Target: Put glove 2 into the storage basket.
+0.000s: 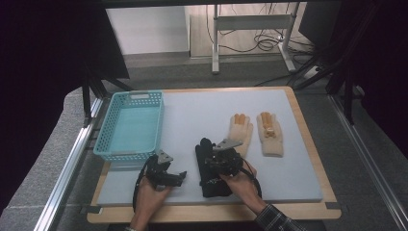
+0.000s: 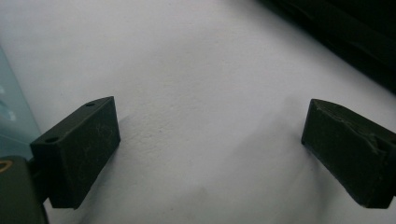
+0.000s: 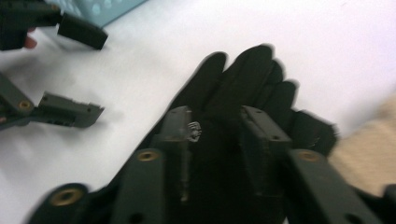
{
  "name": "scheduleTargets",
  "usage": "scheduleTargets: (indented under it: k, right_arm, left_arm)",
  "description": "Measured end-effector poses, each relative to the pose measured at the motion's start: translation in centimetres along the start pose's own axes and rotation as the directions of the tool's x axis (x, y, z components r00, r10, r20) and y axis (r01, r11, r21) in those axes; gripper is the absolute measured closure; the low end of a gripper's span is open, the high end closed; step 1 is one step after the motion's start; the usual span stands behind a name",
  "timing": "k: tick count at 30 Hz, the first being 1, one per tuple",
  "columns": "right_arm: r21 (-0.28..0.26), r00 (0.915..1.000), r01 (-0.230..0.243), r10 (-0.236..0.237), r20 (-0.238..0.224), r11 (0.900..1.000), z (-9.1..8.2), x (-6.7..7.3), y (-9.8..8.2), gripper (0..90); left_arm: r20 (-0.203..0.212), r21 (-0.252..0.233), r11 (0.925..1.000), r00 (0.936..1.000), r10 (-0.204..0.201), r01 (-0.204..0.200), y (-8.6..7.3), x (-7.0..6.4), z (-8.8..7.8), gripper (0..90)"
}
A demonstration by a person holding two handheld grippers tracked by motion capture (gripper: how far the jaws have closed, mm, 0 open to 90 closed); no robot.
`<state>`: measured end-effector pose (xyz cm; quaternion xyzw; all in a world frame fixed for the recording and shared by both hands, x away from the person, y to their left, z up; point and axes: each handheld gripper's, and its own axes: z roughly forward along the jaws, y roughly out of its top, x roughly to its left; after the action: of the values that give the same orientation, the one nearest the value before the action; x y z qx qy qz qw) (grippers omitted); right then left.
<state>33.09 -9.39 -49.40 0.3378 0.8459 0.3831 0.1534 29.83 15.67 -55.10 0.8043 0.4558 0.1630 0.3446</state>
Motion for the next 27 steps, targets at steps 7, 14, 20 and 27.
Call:
scheduleTargets:
  k: [7,14,20,27]
  right_arm:
    - [0.006,0.999,-0.042,0.042,0.015,0.999,0.3,-4.0,2.5,59.5]
    - [0.128,0.9982,-0.057,0.059,-0.01,0.99,4.8,-5.1,2.3,83.1]
    - [0.072,0.999,-0.044,0.044,-0.004,0.996,2.5,-4.8,2.8,85.9]
    - [0.079,0.9976,-0.07,0.07,0.005,0.994,2.9,-5.9,2.1,70.1]
  left_arm:
    - [0.001,0.003,1.0,1.0,0.003,-0.003,0.0,0.0,0.0,4.6]
    - [0.002,0.003,1.0,1.0,0.004,-0.004,0.0,0.0,0.0,4.7]
    - [0.001,0.003,1.0,1.0,-0.002,0.002,0.0,0.0,0.0,4.6]
    - [0.002,0.003,1.0,1.0,-0.001,0.001,0.0,0.0,0.0,4.7]
